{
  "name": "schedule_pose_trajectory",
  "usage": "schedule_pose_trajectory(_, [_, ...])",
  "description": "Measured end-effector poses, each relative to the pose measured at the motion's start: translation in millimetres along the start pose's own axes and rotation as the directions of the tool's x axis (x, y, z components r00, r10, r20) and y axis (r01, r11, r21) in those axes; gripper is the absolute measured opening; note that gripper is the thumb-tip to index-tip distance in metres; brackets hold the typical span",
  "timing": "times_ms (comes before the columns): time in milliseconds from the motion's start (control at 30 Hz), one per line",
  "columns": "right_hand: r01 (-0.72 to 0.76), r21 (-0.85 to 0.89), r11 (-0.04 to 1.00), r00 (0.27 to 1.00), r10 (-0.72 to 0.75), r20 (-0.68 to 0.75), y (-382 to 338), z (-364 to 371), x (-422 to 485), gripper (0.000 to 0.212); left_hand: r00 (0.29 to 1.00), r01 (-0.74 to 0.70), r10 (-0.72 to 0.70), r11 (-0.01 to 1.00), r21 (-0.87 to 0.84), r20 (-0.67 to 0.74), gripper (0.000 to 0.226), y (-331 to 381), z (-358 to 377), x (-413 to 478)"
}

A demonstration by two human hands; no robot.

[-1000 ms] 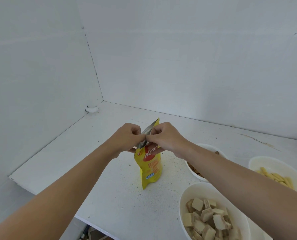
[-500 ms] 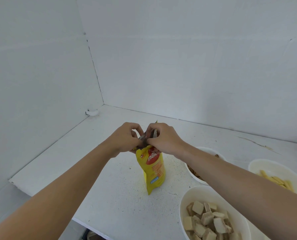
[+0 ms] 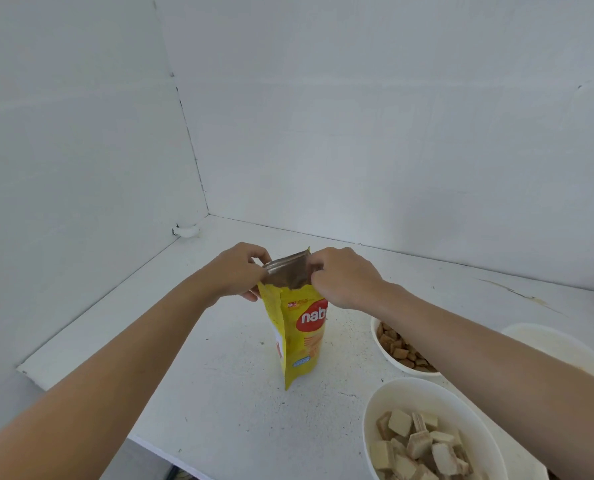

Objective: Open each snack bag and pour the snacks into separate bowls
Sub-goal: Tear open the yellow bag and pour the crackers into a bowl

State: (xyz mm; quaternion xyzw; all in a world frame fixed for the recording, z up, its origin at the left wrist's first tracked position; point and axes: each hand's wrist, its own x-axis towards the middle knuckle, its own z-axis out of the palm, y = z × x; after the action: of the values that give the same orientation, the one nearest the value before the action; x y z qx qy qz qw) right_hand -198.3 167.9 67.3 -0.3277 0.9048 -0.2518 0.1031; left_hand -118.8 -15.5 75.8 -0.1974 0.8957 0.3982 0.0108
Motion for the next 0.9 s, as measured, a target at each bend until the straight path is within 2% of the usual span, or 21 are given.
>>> schedule_pose_trajectory(167, [-0.076, 0.036, 0.996, 0.995, 0.073, 0.068, -6.0, 9.8, 5.3, 0.041, 0.996, -0.034, 0.033, 0.999, 0.012, 0.082, 0.015, 9.2, 22.3, 0.4])
schedule_pose_trajectory(300, [-0.144, 0.09, 0.986, 0.979, 0.129, 0.156, -6.7, 4.0, 8.9, 0.036, 0.994, -0.045, 0.037, 0.996, 0.079, 0.102, 0.014, 10.8, 30.1, 2.3])
schedule_pose_trajectory(467, [-0.101, -0.024, 0.995, 0.981, 0.103, 0.164, -4.6, 1.6, 6.2, 0.025, 0.988, -0.09, 0.06, 0.973, 0.212, 0.144, 0.02, 14.0, 36.1, 6.0])
schedule_pose_trajectory(533, [-0.095, -0.03, 0.995, 0.981, 0.099, 0.166, -0.7, -1.8, 3.5, 0.028, 0.989, -0.086, 0.055, 0.97, 0.227, 0.139, 0.024, 13.5, 30.6, 7.4])
schedule_pose_trajectory(600, [-0.082, -0.033, 0.996, 0.981, 0.086, 0.174, 4.4, -5.5, 0.0, 0.031, 0.99, -0.072, 0.042, 0.972, 0.223, 0.136, 0.025, 9.2, 20.7, 9.4])
schedule_pose_trajectory(733, [-0.013, -0.119, 0.993, 0.985, 0.032, 0.167, 7.0, -7.6, -5.2, 0.024, 0.993, -0.035, 0.012, 0.981, 0.192, 0.117, 0.017, 0.4, 0.2, 16.0])
schedule_pose_trajectory(900, [0.009, -0.168, 0.986, 0.993, 0.011, 0.12, 7.8, -8.4, -6.2, 0.024, 0.987, 0.018, -0.033, 0.995, 0.097, 0.159, 0.016, -5.0, -4.7, 14.7])
